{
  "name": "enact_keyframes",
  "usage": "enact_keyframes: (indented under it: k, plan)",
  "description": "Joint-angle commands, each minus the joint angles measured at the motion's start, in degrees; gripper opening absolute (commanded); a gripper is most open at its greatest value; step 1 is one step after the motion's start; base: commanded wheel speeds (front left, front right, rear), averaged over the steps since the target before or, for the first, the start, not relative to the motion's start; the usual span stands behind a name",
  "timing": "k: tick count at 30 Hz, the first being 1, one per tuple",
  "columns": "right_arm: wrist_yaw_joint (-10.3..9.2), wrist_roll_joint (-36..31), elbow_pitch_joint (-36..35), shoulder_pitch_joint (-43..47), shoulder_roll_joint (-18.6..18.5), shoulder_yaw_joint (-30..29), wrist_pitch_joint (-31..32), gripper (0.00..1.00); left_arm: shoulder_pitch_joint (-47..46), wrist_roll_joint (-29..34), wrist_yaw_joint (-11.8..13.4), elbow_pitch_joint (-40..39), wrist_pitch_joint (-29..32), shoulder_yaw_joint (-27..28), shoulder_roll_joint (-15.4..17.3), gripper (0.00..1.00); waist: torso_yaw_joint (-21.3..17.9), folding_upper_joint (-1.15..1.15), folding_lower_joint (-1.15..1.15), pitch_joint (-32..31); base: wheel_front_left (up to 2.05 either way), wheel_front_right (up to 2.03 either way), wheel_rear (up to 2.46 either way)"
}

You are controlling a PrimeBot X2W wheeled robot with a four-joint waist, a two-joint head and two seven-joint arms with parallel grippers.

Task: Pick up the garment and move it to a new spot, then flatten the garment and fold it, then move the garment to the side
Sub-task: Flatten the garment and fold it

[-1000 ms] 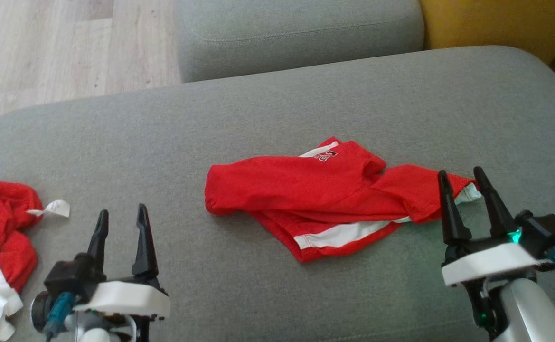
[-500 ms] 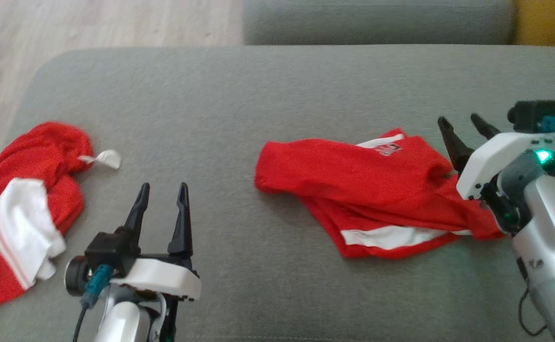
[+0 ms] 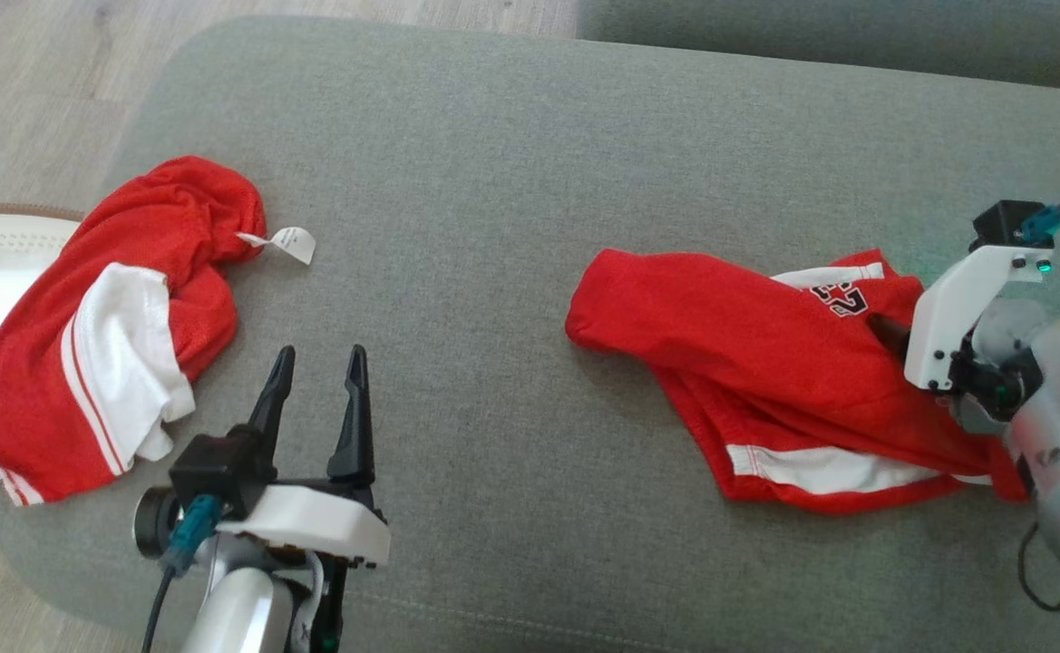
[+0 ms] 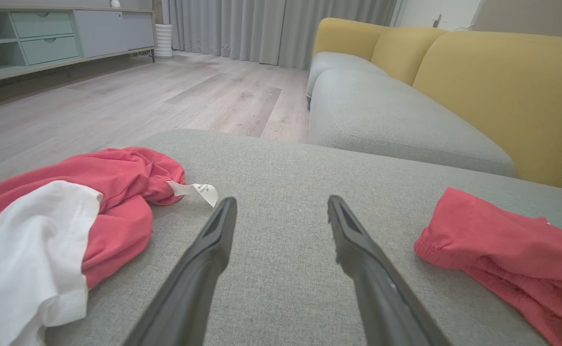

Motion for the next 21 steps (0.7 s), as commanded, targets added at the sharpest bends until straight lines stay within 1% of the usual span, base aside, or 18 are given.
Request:
enact_keyframes:
  k: [1, 2, 3, 5, 12, 15, 21]
  plan:
    - [-0.04, 0.64, -0.30, -1.06, 0.09, 1.29, 1.16, 1.00, -2.85, -0.20, 0.09, -1.45, -0.70, 1.79, 0.00, 1.00, -0.01, 0.00, -0.01, -0.01, 0.00, 0.00, 0.00]
    - [-0.04, 1.12, 0.11, -0.97, 0.36, 1.57, 1.87, 0.89, -2.84, -0.22, 0.06, -1.39, -0.70, 1.95, 0.00, 1.00, -0.07, 0.00, -0.01, -0.02, 0.00, 0.00, 0.00]
    - [-0.04, 1.55, 0.24, -0.92, 0.54, 1.85, 2.15, 0.53, -2.82, -0.23, 0.05, -1.37, -0.70, 2.09, 0.00, 1.00, -0.15, 0.00, -0.01, -0.02, 0.00, 0.00, 0.00]
    - [-0.04, 2.27, -0.48, -0.97, 0.54, 2.17, 0.33, 0.00, -2.79, -0.21, 0.10, -1.34, -0.70, 2.31, 0.00, 1.00, -0.39, 0.00, -0.01, -0.01, 0.00, 0.00, 0.00]
    - [-0.04, 3.09, -3.41, -3.38, -0.92, 3.61, -10.95, 0.00, -3.20, -0.47, 0.04, -1.27, -0.70, 1.73, 0.00, 1.00, -0.60, 0.00, -0.01, 0.23, 0.00, 0.00, 0.00]
    - [-0.04, 3.25, -3.38, -5.95, -2.41, 3.97, -13.10, 0.00, -3.69, -0.84, 0.05, -1.69, -0.70, 0.29, 0.00, 1.00, 0.68, 0.00, -0.01, 1.51, 0.00, 0.00, 0.00]
    - [-0.04, 3.71, -1.54, -12.40, -6.80, 3.96, -15.14, 0.00, -5.13, -1.92, 0.76, -2.31, -0.70, -3.09, 0.00, 1.00, 4.58, 0.00, -0.01, 5.40, 0.00, 0.00, 0.00]
